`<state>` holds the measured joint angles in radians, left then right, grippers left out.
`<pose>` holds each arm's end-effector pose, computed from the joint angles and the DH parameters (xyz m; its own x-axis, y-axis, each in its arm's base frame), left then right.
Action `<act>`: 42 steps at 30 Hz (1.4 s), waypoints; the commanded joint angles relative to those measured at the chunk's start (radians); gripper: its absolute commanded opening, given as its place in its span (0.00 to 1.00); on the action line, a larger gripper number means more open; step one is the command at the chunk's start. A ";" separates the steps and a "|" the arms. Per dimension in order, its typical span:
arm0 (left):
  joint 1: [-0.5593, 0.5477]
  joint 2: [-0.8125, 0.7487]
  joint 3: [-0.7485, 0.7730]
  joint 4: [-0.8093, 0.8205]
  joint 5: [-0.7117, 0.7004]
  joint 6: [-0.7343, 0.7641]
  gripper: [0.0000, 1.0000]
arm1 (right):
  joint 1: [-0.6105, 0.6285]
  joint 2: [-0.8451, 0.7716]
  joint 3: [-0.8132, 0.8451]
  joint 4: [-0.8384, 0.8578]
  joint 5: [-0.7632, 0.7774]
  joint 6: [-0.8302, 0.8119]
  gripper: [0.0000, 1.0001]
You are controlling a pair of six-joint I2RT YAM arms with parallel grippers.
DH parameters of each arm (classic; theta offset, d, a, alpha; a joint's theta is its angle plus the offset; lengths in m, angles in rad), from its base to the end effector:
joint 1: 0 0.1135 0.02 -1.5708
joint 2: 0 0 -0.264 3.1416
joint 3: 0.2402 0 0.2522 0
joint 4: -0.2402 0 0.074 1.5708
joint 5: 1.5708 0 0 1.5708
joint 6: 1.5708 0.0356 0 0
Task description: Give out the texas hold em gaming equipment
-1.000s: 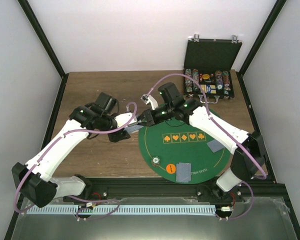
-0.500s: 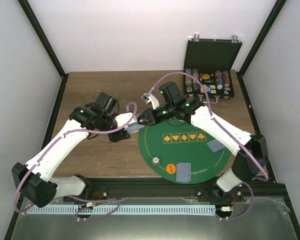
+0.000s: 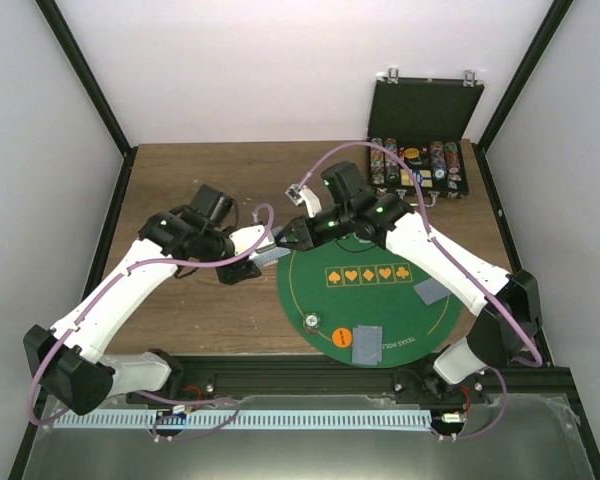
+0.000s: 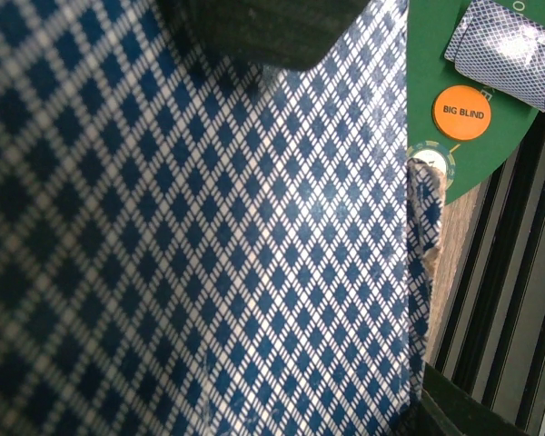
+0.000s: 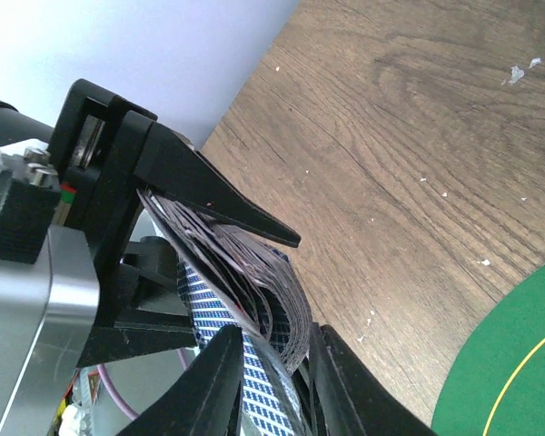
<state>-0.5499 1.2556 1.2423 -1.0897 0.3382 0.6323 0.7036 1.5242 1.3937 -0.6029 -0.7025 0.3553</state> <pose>0.1920 -0.1315 0.3252 -0.2471 0.8054 -0.5388 0.9503 0.3100 0.0276 0.2395 0.2333 0.3371 -0.7777 -0.3116 -0.5460 -0.6285 0.4051 0.6639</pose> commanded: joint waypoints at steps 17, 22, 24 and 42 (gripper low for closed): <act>-0.003 -0.030 -0.009 0.013 0.015 0.014 0.51 | -0.004 -0.060 0.067 -0.071 0.065 -0.035 0.07; -0.003 -0.033 -0.009 0.013 0.015 0.014 0.51 | -0.006 -0.072 0.083 -0.087 0.065 -0.047 0.06; -0.002 -0.035 -0.010 0.013 0.015 0.013 0.51 | -0.008 -0.079 0.088 -0.090 0.060 -0.050 0.03; -0.002 -0.039 -0.016 0.011 0.009 0.011 0.51 | -0.171 -0.121 0.295 -0.384 0.093 -0.259 0.01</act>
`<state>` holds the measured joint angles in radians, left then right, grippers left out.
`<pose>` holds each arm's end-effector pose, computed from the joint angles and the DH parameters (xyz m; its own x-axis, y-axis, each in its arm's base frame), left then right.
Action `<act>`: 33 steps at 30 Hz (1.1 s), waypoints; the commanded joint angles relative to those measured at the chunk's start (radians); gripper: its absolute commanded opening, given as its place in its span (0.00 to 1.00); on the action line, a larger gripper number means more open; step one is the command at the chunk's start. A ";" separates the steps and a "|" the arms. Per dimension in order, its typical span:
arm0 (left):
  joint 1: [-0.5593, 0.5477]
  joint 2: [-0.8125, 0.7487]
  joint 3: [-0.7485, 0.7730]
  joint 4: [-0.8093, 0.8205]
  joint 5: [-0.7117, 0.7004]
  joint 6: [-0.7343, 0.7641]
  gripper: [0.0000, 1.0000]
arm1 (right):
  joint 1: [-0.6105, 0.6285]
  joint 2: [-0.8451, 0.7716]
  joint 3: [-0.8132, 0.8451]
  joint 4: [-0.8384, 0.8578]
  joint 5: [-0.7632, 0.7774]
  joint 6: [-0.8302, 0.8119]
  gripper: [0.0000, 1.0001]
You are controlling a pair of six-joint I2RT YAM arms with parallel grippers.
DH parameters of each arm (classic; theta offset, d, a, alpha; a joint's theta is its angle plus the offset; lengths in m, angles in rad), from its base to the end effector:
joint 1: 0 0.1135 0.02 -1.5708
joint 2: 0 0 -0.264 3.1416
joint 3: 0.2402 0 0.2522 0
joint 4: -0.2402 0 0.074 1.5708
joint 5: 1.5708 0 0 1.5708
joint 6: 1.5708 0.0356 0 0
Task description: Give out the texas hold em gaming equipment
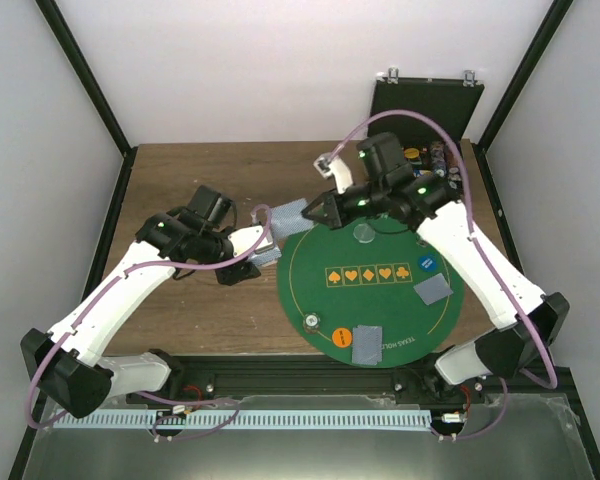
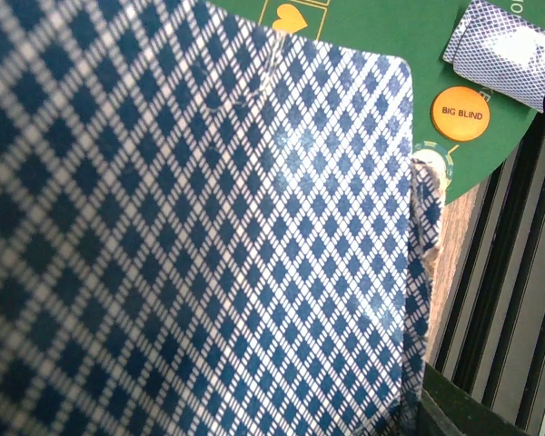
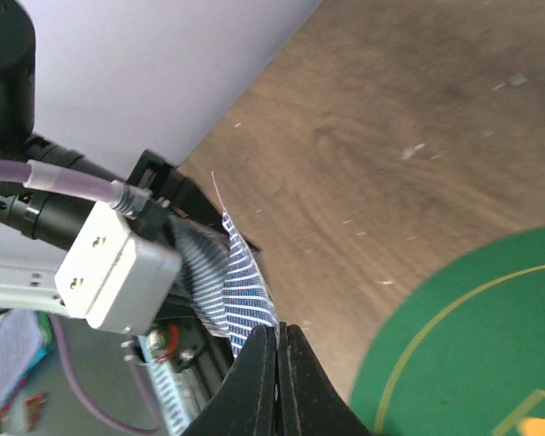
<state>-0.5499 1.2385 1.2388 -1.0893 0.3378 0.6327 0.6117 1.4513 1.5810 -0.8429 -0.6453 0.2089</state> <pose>0.1888 -0.1296 0.3278 -0.2403 0.8017 -0.5473 0.9500 0.3101 0.0372 0.2342 0.1905 0.3998 -0.6964 -0.2861 -0.6582 -0.7020 0.4622 0.5418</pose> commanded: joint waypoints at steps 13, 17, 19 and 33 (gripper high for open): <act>-0.002 -0.036 -0.016 0.014 0.012 0.012 0.52 | -0.194 -0.150 -0.267 -0.434 0.859 -0.473 0.01; -0.002 -0.042 -0.019 0.017 0.012 0.014 0.52 | -0.220 -0.157 -0.481 -0.444 0.945 -0.522 0.01; -0.001 -0.043 -0.021 0.017 0.015 0.014 0.52 | -0.237 -0.159 -0.524 -0.437 0.958 -0.540 0.01; -0.003 -0.057 -0.025 0.019 0.026 0.019 0.52 | -0.390 -0.070 -0.577 -0.306 0.918 -0.591 0.01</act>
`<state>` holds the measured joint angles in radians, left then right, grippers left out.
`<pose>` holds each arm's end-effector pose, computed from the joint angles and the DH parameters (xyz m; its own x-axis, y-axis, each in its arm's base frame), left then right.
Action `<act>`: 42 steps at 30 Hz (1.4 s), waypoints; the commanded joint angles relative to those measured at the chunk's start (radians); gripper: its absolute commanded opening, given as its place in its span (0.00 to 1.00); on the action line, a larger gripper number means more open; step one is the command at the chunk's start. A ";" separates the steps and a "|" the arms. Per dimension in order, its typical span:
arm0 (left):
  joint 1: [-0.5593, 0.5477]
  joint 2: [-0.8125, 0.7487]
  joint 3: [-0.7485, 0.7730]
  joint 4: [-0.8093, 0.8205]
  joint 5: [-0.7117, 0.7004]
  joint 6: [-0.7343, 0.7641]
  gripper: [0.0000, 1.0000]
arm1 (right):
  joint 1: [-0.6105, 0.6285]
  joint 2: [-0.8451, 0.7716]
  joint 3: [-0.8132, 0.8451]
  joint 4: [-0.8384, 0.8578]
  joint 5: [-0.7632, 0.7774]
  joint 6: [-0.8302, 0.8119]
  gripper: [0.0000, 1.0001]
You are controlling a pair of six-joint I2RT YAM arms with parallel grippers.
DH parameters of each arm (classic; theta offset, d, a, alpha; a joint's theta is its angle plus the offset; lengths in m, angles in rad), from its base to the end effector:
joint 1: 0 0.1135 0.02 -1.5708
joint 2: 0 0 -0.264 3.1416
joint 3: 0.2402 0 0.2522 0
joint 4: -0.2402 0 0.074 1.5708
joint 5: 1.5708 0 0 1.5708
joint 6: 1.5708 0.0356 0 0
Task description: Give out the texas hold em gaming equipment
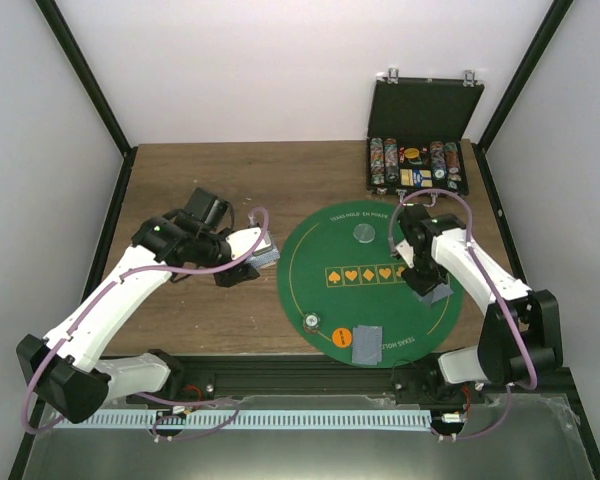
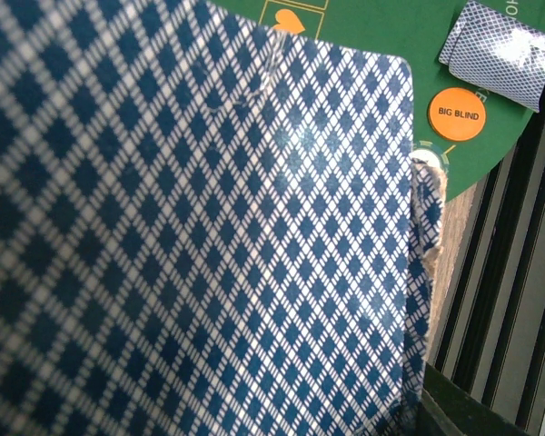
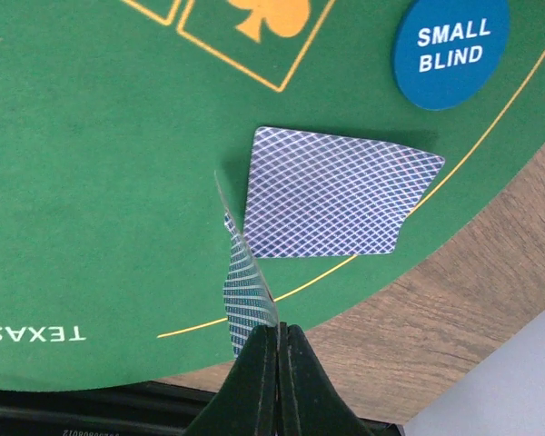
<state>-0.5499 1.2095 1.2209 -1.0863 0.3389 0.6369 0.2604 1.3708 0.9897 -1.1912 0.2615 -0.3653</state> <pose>0.1832 -0.1262 0.3286 -0.2295 0.7986 -0.5564 0.9506 0.3066 0.0479 0.2121 0.0470 0.2284 -0.8136 -0.5739 0.0938 -0.5778 0.7798 -0.2409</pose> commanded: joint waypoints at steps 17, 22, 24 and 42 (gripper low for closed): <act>-0.003 -0.018 0.001 0.010 0.046 0.021 0.52 | -0.146 0.086 -0.019 0.126 -0.008 -0.014 0.01; -0.003 -0.019 0.000 0.010 0.048 0.022 0.52 | -0.154 0.079 -0.043 0.128 0.026 -0.008 0.01; -0.003 -0.018 -0.001 0.009 0.048 0.021 0.52 | -0.155 0.066 -0.060 0.134 0.052 -0.007 0.01; -0.004 -0.019 0.000 0.005 0.054 0.025 0.52 | -0.158 0.038 -0.086 0.179 0.210 0.009 0.42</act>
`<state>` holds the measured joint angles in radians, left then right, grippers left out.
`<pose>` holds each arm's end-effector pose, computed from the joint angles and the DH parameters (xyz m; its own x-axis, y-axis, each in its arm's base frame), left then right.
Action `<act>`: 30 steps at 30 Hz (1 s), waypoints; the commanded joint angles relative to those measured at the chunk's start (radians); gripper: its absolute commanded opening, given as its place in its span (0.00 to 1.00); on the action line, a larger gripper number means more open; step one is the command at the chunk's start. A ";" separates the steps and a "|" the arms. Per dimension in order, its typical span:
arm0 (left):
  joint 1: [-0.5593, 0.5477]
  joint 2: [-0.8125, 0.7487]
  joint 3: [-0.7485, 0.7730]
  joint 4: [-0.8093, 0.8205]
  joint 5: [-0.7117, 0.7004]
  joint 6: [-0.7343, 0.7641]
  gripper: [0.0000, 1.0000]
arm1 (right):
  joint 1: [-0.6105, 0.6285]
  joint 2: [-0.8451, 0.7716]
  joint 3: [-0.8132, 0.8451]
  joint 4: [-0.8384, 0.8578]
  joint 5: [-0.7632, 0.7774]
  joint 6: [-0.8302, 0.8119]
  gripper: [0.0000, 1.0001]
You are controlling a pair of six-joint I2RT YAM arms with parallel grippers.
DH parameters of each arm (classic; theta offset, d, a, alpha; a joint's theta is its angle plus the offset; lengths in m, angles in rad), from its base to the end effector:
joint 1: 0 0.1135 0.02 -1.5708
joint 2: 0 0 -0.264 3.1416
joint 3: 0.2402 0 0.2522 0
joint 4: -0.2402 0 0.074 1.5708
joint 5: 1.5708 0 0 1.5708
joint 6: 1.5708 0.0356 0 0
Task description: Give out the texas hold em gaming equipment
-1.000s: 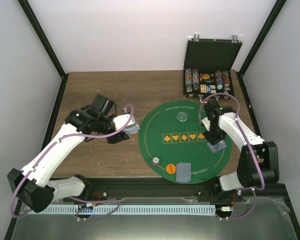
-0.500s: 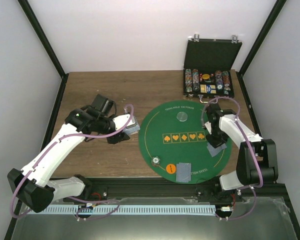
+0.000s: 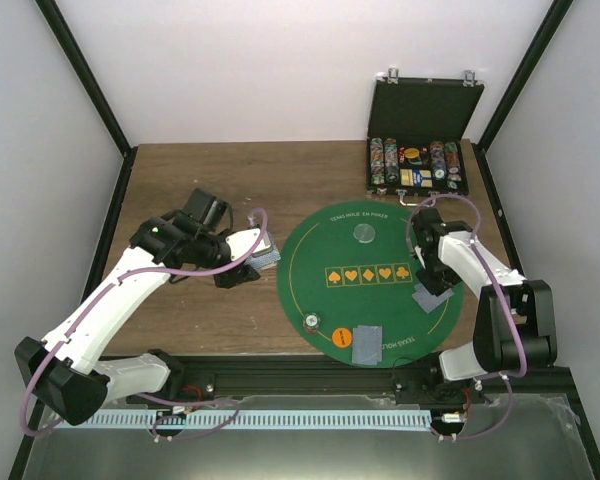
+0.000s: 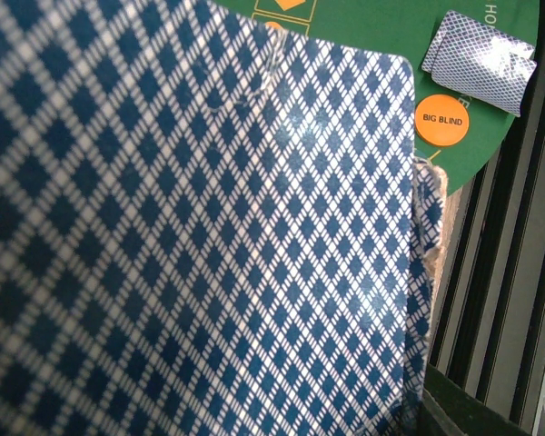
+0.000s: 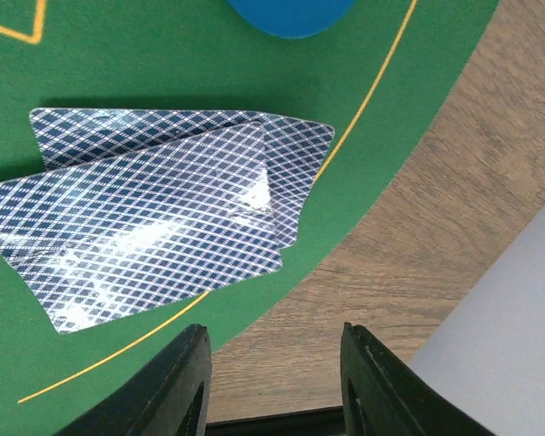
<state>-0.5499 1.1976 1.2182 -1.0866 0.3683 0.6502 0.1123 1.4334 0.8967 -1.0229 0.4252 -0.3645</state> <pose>0.1802 -0.1255 0.3305 -0.2090 0.7905 -0.5757 0.9580 0.2838 0.0419 0.2264 0.0108 0.1949 -0.8936 -0.4276 0.1366 -0.4453 0.8063 -0.3894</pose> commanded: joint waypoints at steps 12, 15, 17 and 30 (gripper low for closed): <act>-0.003 -0.013 0.006 -0.012 0.028 0.016 0.52 | -0.002 -0.201 0.346 0.092 -0.575 0.094 0.53; -0.004 -0.006 0.022 -0.028 0.030 0.019 0.52 | -0.002 -0.251 0.371 0.192 -1.020 0.216 0.61; -0.004 -0.001 0.036 -0.041 0.032 0.020 0.52 | 0.000 -0.298 0.293 0.390 -1.292 0.385 0.68; -0.003 0.013 0.067 -0.069 0.046 0.011 0.52 | 0.425 -0.099 0.182 1.102 -1.463 0.845 0.63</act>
<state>-0.5499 1.2057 1.2621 -1.1461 0.3908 0.6579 0.4557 1.2987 0.9951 -0.0662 -0.9874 0.4053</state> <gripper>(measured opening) 0.523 0.650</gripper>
